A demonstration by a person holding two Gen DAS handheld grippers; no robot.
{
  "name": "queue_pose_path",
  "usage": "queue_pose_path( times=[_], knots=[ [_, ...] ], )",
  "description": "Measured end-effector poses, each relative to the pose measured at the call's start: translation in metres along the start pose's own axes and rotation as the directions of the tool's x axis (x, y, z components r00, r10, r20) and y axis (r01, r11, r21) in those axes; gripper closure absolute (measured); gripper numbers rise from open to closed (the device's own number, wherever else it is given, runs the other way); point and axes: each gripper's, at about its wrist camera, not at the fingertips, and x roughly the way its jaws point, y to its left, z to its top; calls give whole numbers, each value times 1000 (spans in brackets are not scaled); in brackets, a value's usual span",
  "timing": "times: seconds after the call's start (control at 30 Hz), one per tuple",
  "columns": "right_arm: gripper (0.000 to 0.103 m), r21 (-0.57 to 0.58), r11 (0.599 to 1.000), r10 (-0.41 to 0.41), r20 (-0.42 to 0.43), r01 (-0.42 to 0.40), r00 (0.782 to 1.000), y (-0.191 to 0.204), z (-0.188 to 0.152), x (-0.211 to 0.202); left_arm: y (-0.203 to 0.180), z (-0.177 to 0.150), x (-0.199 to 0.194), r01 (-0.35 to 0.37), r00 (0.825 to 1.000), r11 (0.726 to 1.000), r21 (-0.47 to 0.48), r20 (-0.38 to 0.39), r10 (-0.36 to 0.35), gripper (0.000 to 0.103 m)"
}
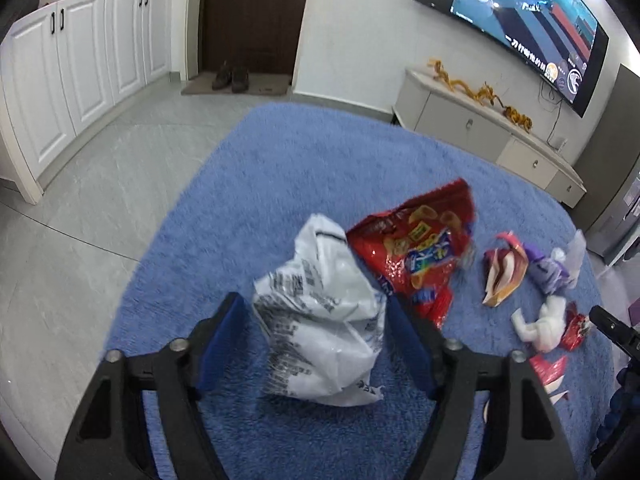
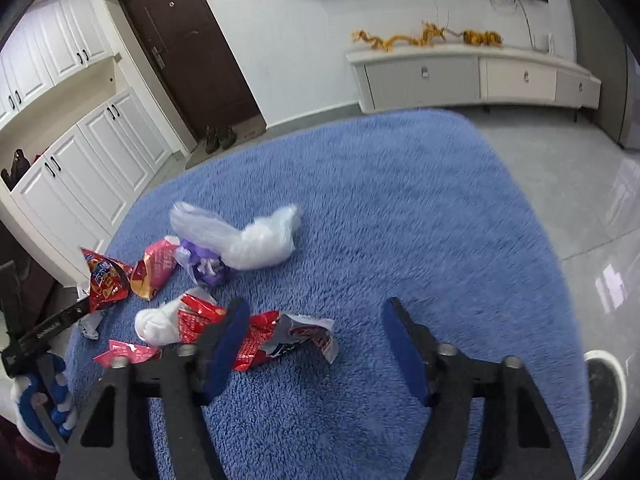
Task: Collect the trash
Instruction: 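Grasp the white printed plastic bag with the left tool while the right tool grasps the red wrapper, then carry both items over the bin and open both tools to drop them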
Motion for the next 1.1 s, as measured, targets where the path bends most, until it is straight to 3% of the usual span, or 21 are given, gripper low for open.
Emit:
queue_pose_path(
  times=[0.1,0.23,0.63,1.1],
  knots=[
    [67,1,1000,27,-2,-27,1000,-2,-4,1,-8,-4,-7,23,1000,999,30,17,-24,56],
    [76,-13,999,48,26,-47,999,0,-11,-16,-17,-15,-18,22,999,998,55,29,-24,61],
    [77,24,998,61,134,-65,989,-5,-40,-102,-27,-49,-89,115,989,993,-5,99,-114,62],
    [77,55,996,48,313,-69,948,-19,-63,-214,-78,-60,-185,195,952,976,96,220,-212,62]
  ],
)
